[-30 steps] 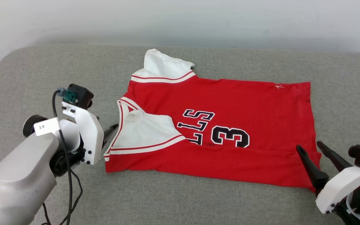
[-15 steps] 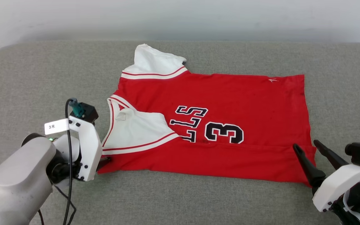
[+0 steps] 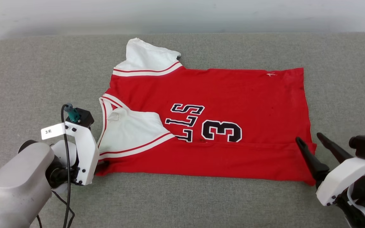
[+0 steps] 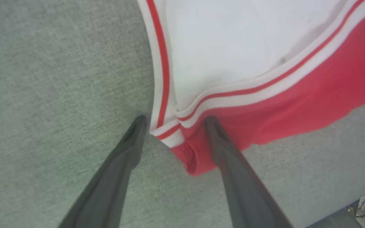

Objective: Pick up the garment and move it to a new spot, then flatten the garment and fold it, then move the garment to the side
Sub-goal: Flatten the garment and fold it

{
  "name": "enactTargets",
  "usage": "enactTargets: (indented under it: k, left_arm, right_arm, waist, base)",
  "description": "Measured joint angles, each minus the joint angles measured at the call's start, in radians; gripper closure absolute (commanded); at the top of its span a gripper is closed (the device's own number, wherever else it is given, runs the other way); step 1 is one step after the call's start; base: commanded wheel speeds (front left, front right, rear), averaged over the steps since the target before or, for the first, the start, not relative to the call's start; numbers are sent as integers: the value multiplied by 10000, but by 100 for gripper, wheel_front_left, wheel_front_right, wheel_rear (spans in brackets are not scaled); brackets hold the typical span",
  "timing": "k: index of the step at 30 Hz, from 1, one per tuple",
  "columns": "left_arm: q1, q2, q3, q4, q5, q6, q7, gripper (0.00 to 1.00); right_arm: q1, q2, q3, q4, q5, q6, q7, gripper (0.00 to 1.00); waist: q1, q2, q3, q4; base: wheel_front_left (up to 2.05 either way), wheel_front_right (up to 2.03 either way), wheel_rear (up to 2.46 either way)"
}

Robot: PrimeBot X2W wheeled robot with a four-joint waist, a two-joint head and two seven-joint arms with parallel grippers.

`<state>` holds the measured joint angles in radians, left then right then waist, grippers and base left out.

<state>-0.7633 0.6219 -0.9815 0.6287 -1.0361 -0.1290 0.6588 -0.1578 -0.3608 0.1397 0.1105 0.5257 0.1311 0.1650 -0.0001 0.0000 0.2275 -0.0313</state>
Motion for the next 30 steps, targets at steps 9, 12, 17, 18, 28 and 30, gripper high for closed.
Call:
enactTargets:
  k: [9, 12, 17, 18, 28, 30]
  left_arm:
    - [104, 71, -351, -153, 48, -13, -884, 100]
    - [140, 209, -437, -439, 79, -15, -1177, 100]
    - [179, 343, -477, -922, 102, -15, -1641, 100]
    - [180, 366, -499, -1030, 113, -15, -1687, 100]
    - [12, 360, -566, -1670, 326, 15, -1868, 100]
    - [-29, 330, -575, -1755, 395, 58, -1881, 100]
  right_arm:
    - [-376, -1070, 272, -196, -8, 0, 936, 0]
    - [-579, -1601, 428, -261, 130, 0, 1756, 0]
    - [-842, -2243, 721, -276, 777, 0, 3651, 0]
    - [-906, -2353, 771, -242, 938, 0, 4063, 0]
    - [-1303, -2698, 1626, 451, 1534, 0, 6541, 0]
    - [-1372, -2625, 1732, 683, 1473, 0, 6625, 0]
  waist:
    - [1, 0, -350, 64]
    - [2, 0, -463, 123]
    - [2, 0, -592, 240]
    - [2, 0, -603, 270]
    - [2, 0, -438, 647]
    - [2, 0, -345, 706]
  base:
    - [0, 0, 0]
    - [0, 0, 0]
    - [0, 0, 0]
    - [0, 0, 0]
    - [0, 0, 0]
    - [0, 0, 0]
